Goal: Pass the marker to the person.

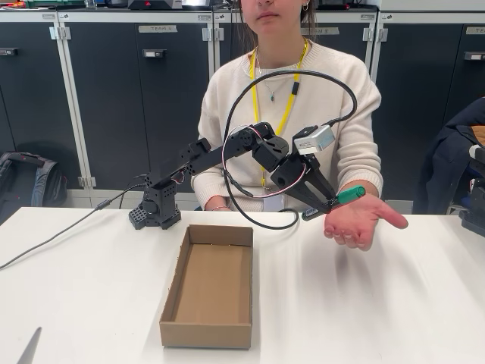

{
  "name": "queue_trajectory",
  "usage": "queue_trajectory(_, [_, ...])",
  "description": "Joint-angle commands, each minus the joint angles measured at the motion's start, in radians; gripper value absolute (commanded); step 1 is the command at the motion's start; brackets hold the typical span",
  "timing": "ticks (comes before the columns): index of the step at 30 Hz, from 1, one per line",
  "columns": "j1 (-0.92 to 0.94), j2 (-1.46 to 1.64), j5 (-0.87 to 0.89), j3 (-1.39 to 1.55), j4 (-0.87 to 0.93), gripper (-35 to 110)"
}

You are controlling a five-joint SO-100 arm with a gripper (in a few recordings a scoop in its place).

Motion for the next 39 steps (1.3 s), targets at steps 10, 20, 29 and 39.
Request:
queue_trajectory(10, [0.044,0.16,0.011,0.098,-0.061,32])
queue_trajectory(20, [0.078,0.268,0.011,0.245,-0.101,31])
queue_trajectory(29, [0.166,0.367,0.029,0.52,-0.049,19])
queue_trajectory(39, [0.298,0.437,0.4,0.946,-0.141,23])
